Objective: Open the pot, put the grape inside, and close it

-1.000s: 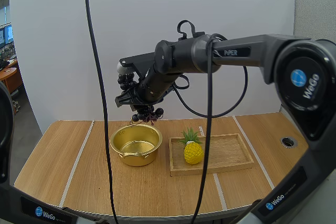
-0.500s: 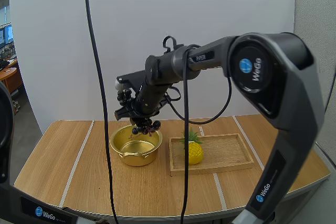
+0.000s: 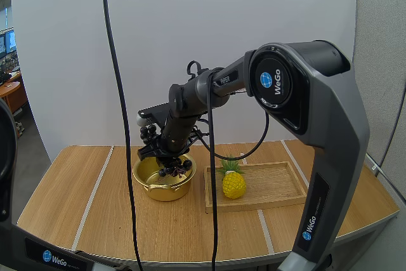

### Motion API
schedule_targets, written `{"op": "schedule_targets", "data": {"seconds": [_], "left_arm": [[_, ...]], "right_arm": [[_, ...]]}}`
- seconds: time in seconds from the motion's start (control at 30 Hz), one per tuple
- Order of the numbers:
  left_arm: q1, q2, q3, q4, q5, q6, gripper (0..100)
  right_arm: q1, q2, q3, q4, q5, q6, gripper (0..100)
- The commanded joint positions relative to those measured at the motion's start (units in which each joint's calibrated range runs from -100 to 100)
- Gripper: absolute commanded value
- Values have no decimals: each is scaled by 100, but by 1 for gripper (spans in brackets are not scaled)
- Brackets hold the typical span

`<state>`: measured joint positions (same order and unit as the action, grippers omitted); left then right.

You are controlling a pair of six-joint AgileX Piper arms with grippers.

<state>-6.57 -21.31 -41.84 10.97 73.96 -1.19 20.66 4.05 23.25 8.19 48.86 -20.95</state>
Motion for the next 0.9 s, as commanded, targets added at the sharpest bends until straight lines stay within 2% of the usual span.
{"op": "schedule_targets", "data": {"seconds": [0.0, 0.5, 0.87], "left_arm": [[6, -36, -38, 79, -251, -54, 0], [6, -36, -38, 79, -251, -54, 0], [6, -36, -38, 79, -251, -54, 0]], "right_arm": [[9, 65, -41, 11, -130, -33, 0], [9, 785, -41, -19, -123, -33, 0], [9, 944, -41, -33, 385, -33, 0]]}}
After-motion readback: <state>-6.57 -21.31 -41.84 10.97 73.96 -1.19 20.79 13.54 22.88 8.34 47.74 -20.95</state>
